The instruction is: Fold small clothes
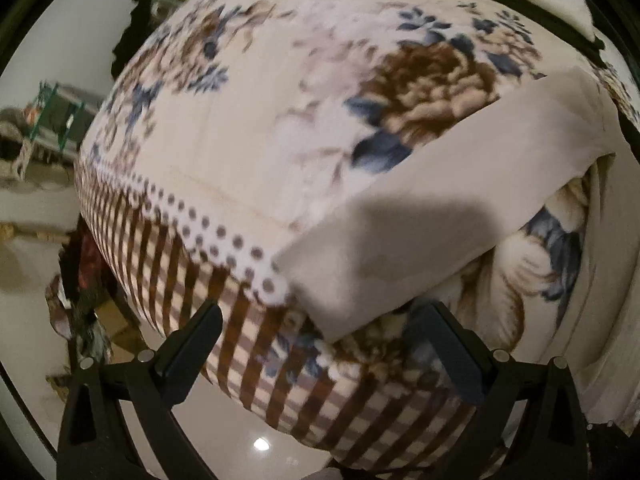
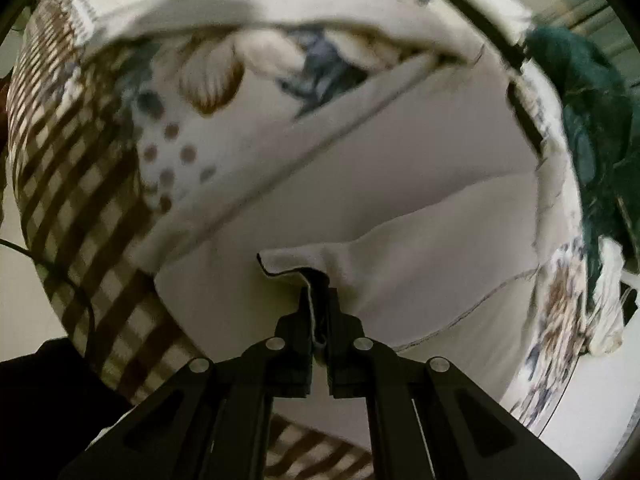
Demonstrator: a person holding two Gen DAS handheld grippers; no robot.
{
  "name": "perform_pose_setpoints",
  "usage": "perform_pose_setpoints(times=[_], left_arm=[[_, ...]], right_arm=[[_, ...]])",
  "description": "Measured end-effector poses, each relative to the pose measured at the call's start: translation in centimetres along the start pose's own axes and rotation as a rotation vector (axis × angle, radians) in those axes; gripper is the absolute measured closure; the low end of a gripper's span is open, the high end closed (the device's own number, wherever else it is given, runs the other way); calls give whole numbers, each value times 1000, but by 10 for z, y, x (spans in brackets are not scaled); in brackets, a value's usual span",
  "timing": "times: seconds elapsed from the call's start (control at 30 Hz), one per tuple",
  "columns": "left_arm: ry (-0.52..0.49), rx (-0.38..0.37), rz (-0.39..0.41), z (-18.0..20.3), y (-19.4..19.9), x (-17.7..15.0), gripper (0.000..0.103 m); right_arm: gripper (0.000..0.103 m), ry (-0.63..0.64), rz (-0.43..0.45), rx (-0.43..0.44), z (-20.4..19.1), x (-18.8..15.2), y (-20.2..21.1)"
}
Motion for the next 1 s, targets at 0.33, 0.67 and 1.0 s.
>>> perform_pose_setpoints(times=[0.33, 0.67, 1.0], left_arm=[[413, -456, -338, -45, -64, -44, 2], [908, -503, -406, -56, -122, -46, 54], [667, -281, -32, -61, -14, -19, 102]], right_arm=[[35, -628, 65, 216, 106, -44, 29], [35, -876, 35, 165, 189, -138, 17], [35, -871, -16, 132, 213, -198, 6]])
Point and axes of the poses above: each gripper's, at about its wrist camera, not at the fingertips, and y roughly against the way its jaws point, z to its right, x to its top, the point moved 1 cm from there along -y, roughly the way its jaws point, and after that the axes turned 11 degrees about x, right-handed, at the moved point
